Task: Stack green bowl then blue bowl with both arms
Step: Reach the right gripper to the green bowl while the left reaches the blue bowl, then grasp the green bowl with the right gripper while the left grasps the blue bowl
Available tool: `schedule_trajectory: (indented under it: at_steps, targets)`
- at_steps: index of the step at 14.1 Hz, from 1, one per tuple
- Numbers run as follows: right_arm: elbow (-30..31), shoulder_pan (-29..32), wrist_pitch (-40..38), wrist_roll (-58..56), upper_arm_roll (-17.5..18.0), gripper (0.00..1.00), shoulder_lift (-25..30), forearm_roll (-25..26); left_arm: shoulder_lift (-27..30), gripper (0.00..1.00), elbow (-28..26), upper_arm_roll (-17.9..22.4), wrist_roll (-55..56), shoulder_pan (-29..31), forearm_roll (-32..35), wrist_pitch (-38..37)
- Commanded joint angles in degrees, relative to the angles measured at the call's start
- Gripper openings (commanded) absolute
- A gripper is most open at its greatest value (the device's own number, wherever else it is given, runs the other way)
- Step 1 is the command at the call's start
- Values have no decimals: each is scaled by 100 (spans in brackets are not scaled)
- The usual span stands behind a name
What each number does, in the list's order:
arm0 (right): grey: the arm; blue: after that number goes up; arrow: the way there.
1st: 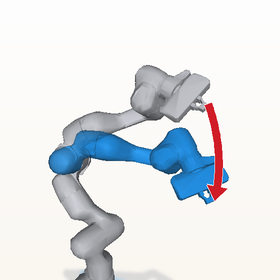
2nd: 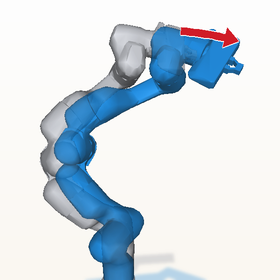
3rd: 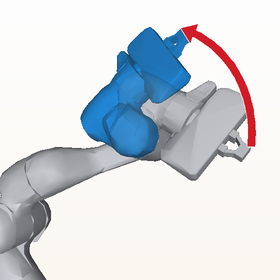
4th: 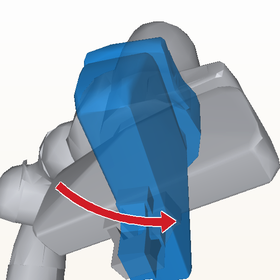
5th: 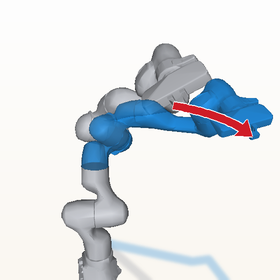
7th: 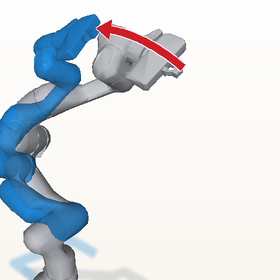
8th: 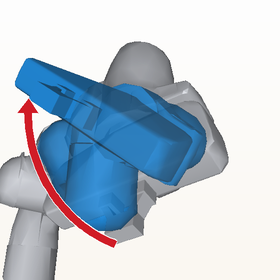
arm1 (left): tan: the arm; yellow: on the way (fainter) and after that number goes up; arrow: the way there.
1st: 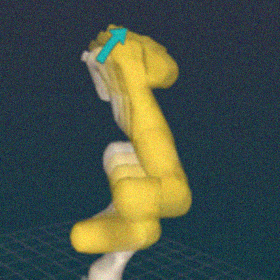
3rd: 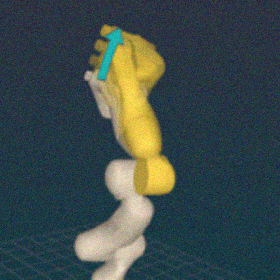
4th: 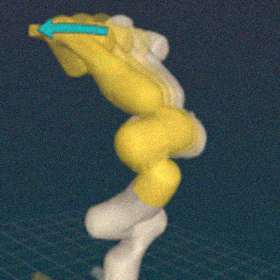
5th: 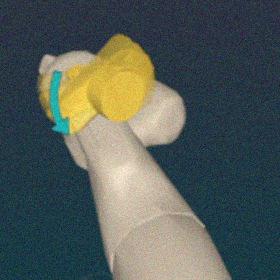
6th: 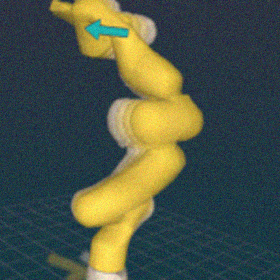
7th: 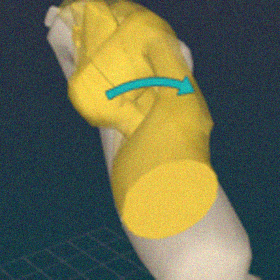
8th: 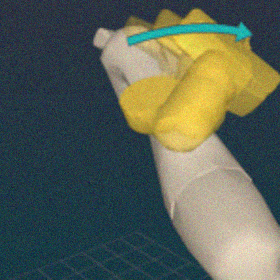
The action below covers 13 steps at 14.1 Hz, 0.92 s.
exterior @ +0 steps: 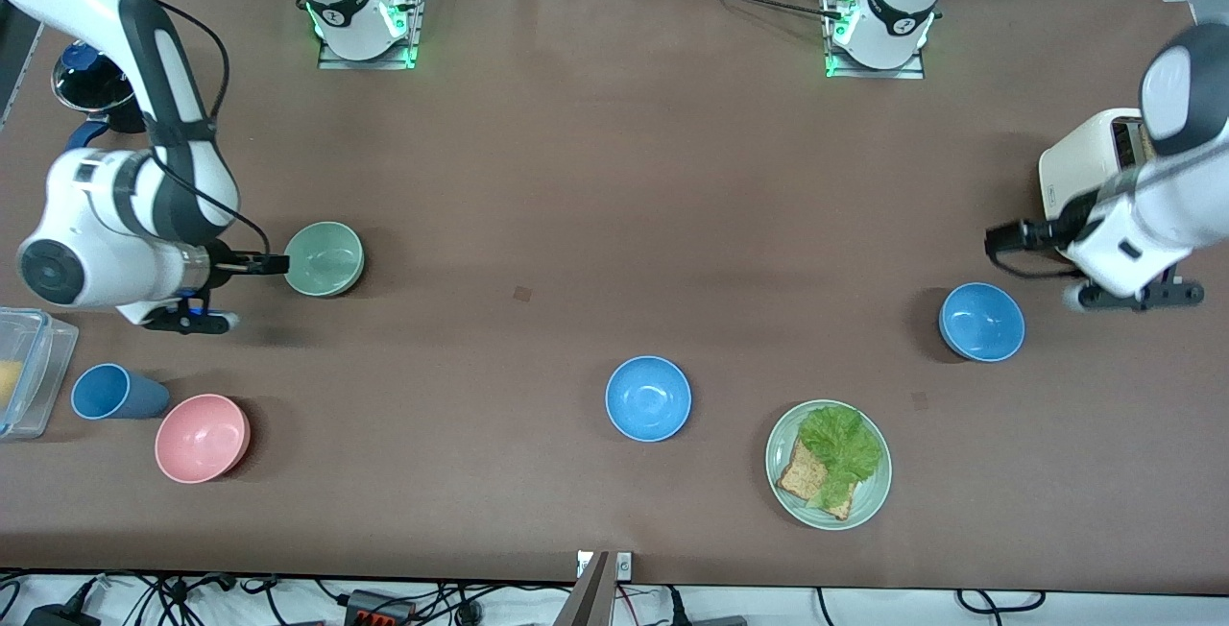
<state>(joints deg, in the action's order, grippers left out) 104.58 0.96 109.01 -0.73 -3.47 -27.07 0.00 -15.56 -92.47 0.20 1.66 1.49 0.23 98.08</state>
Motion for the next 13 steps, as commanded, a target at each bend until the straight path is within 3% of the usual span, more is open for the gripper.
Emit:
schedule_trajectory:
  at_steps: [1,3,5,7,9,13]
  targets:
    - [265,35,331,64,75,97,-165,9,-649,100,80,-2,-595,359,179,719]
    - [265,44,551,81,75,90,-360,9,-1000,100,63,-2,-728,475,196,1036]
    - [308,44,482,81,75,70,-387,9,-1317,100,62,7,-851,624,196,1283]
    - [387,44,446,81,83,40,-387,9,-1572,100,62,-11,-1026,887,196,1538]
    - [361,1,219,81,110,0,-378,0,-1818,100,63,-11,-1177,924,196,1819]
    - [326,-61,209,-41,145,0,-369,0,-2170,100,-8,-72,-1423,1195,126,2110]
